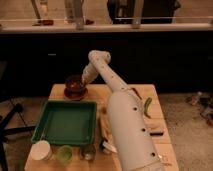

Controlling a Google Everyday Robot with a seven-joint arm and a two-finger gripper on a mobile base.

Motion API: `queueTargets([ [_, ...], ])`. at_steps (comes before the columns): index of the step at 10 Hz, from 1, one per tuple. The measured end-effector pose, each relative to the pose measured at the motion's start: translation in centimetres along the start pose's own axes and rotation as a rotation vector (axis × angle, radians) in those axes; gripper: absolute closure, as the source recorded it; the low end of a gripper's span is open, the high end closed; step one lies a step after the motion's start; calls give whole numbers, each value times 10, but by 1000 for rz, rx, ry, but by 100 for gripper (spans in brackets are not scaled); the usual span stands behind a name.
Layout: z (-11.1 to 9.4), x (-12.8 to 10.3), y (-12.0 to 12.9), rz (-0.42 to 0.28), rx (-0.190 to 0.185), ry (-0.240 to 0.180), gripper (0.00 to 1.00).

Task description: Stack bowls into tray

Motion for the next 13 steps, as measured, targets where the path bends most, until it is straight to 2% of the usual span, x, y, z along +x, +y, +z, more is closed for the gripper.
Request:
queueTargets([
  [1,0,0,0,0,0,0,20],
  [7,1,0,0,0,0,-1,20],
  [13,-5,-2,-9,-17,-36,22,20],
])
